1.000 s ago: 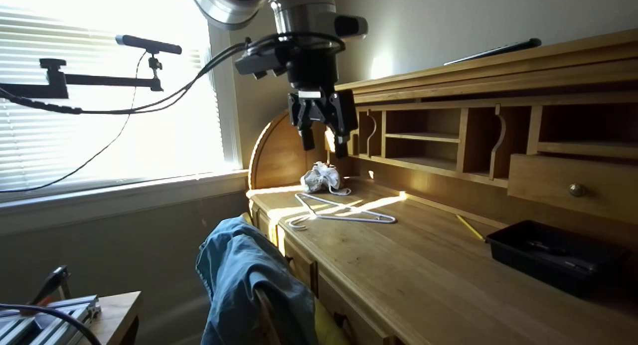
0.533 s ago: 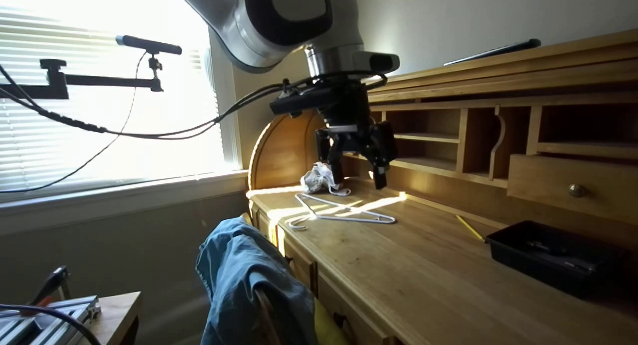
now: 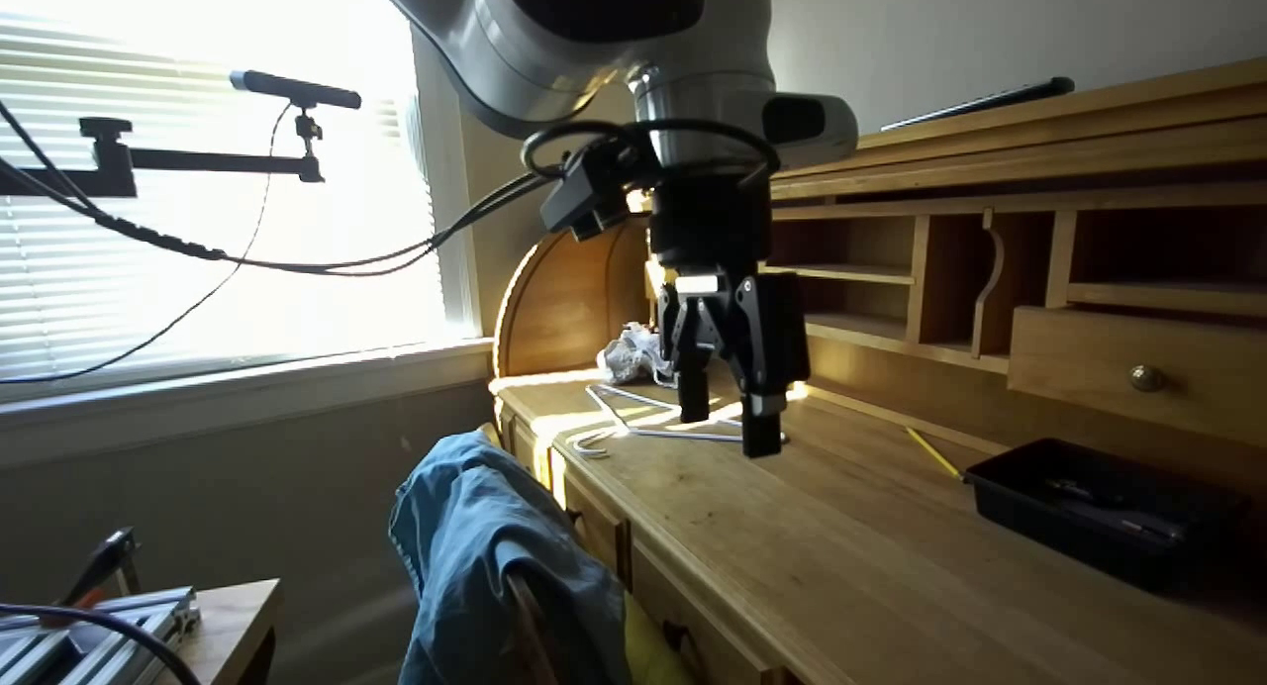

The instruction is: Take the white paper out of the drawer on the right.

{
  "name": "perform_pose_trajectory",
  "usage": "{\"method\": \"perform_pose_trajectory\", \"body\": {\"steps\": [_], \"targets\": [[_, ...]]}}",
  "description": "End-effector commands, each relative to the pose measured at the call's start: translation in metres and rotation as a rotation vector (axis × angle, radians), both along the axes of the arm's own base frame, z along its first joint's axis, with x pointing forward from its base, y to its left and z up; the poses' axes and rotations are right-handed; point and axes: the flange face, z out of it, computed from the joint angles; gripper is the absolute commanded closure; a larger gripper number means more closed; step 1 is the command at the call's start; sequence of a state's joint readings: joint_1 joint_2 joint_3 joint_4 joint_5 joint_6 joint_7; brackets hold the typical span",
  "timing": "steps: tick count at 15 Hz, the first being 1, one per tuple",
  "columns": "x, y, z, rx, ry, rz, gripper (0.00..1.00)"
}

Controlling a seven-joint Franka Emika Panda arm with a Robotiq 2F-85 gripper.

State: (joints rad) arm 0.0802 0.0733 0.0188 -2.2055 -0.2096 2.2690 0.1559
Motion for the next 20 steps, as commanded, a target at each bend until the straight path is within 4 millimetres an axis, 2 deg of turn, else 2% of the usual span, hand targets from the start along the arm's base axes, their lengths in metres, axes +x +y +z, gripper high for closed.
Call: {"method": "perform_pose_trajectory", "body": {"steps": [1,7,10,14,20], "targets": [[-0.019,-0.029,-0.017,0.008,0.038,-0.197,0.0],[-0.051,-0.091,-0.061,-0.01,0.056,-0.458,0.0],[-0.054,-0.11,-0.08,0.02,-0.004,-0.48,0.0],[-0.045,-0.116,-0.106,0.073,-0.14,-0.48,0.0],[-0.038,-0.113,-0.163,0.038,-0.177,-0.523,0.0]]}}
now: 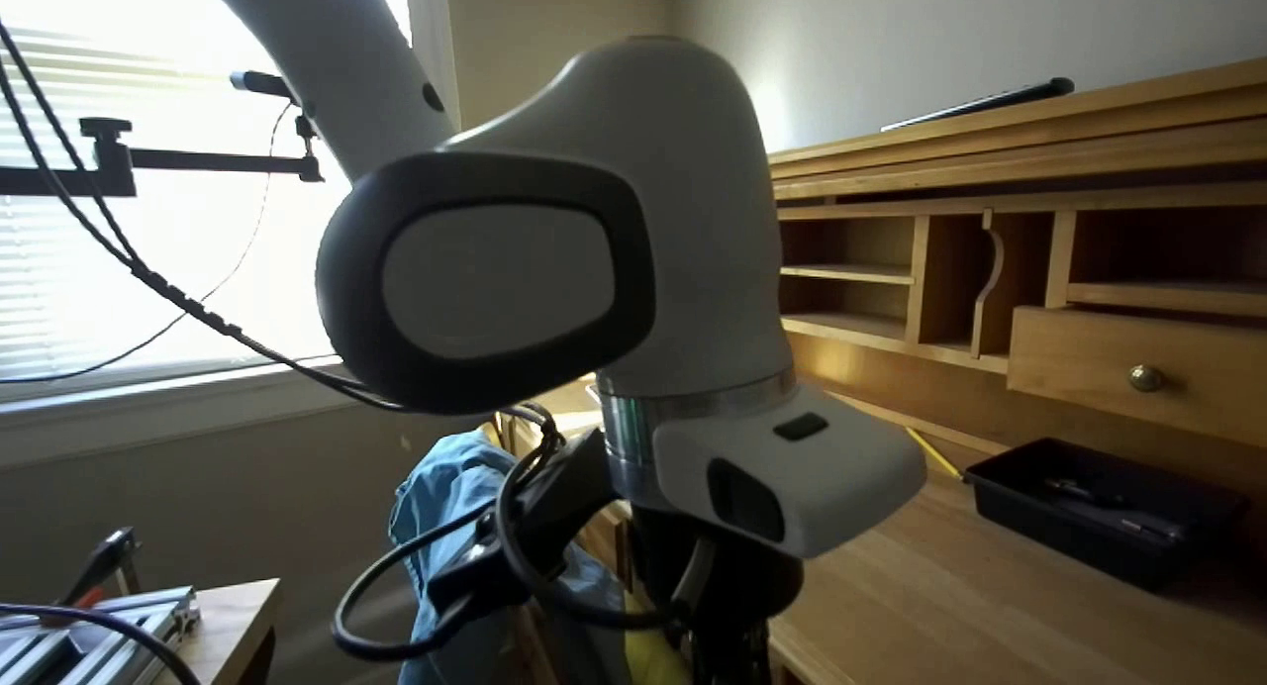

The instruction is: Take the white paper out of the drawer on the right.

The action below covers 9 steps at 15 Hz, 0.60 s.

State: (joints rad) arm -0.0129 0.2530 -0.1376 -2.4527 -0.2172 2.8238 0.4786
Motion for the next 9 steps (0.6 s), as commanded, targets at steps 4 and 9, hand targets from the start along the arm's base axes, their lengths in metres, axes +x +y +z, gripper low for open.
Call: {"method": "perform_pose_trajectory", "body": {"steps": [4,9], "targets": [[-0.001,-0.001,-0.017,-0.008,0.013,-0.016,0.0],[0.003,-0.003,-0.025,0.005,-0.013,-0.024,0.0]]}}
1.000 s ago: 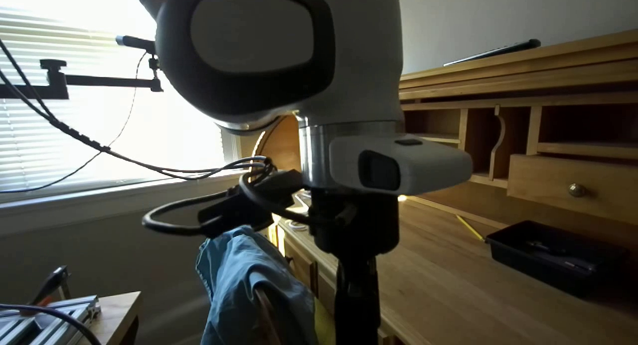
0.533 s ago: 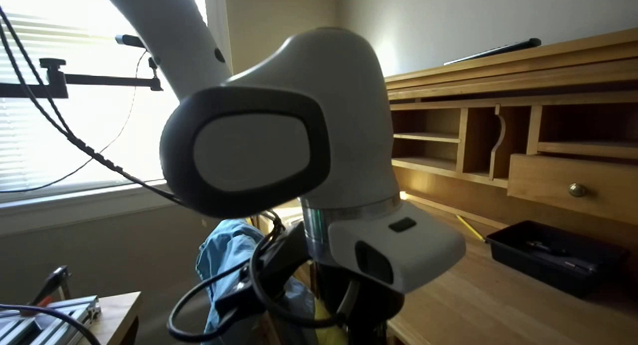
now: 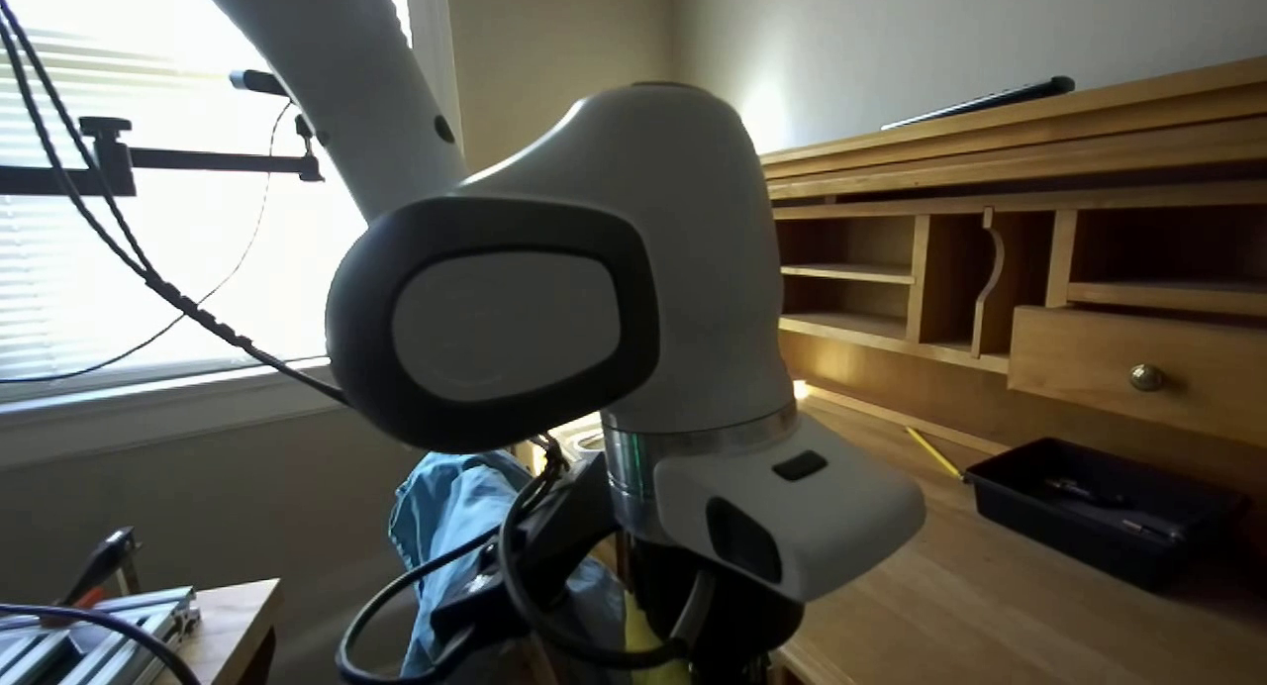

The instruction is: Take the white paper out of the drawer on the right.

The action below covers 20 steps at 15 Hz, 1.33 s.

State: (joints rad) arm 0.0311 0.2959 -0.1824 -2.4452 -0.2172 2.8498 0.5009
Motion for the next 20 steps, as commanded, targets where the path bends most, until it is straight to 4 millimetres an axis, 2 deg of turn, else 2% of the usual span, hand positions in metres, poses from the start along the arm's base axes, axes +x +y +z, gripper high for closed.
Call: {"method": "perform_pose_trajectory", "body": {"steps": [1,5,10,13,17,20], "targets": [[0.008,-0.003,-0.02,0.01,-0.043,-0.006,0.0],[0.021,-0.001,-0.057,0.013,-0.09,-0.004,0.0],[0.038,0.01,-0.109,0.053,-0.046,-0.014,0.0],[0.049,0.005,-0.132,0.031,-0.025,-0.042,0.0],[0.063,-0.003,-0.155,0.041,-0.026,-0.079,0.0],[0.072,-0.001,-0.17,0.078,-0.022,-0.121,0.0]]}}
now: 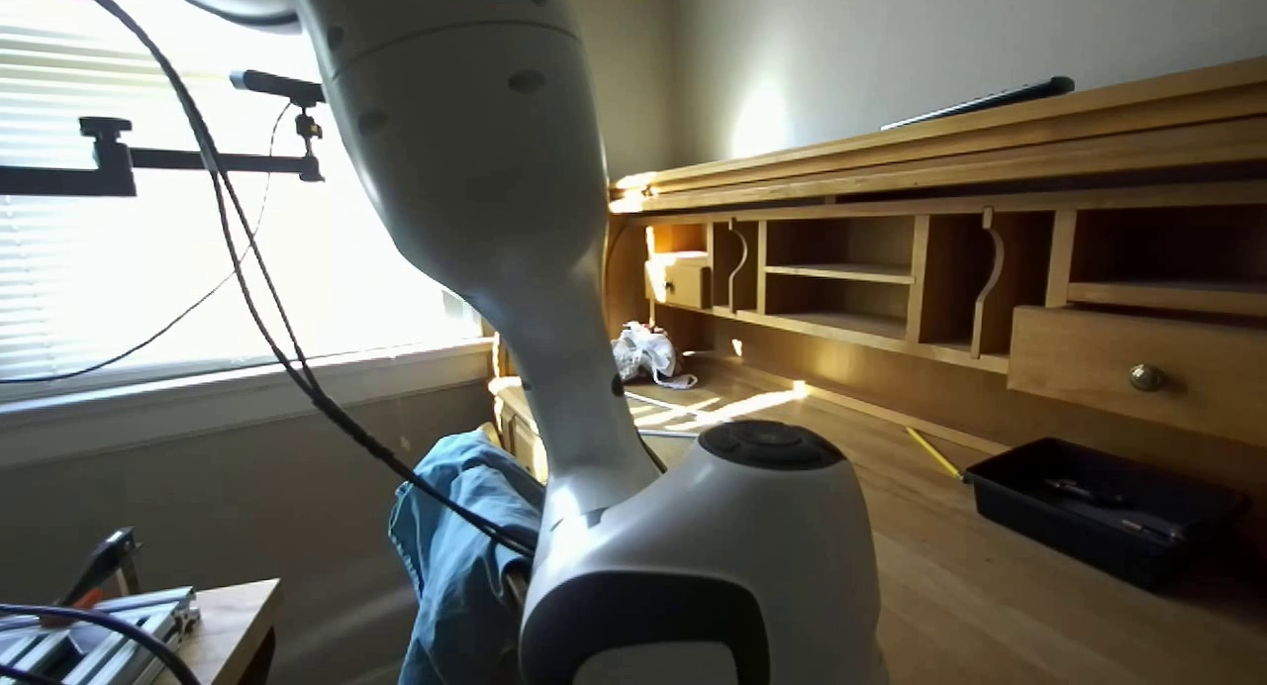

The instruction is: Take the white paper out of the drawer on the right.

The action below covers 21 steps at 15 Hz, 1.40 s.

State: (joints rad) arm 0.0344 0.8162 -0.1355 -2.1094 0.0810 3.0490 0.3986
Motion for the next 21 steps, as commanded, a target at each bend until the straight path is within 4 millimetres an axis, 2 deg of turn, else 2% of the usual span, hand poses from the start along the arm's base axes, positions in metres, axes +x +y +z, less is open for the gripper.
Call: {"method": "perform_pose_trajectory", "body": {"steps": [1,8,11,12,13,15,21], "targets": [[0.017,0.001,-0.022,0.042,0.014,-0.037,0.0],[0.028,0.008,-0.048,0.068,0.034,-0.059,0.0],[0.03,0.007,-0.05,0.069,0.034,-0.069,0.0],[0.031,0.007,-0.05,0.071,0.031,-0.07,0.05],[0.032,0.007,-0.05,0.072,0.03,-0.072,0.28],[0.033,0.008,-0.05,0.072,0.027,-0.072,0.31],[0.036,0.009,-0.045,0.059,0.019,-0.067,0.74]]}}
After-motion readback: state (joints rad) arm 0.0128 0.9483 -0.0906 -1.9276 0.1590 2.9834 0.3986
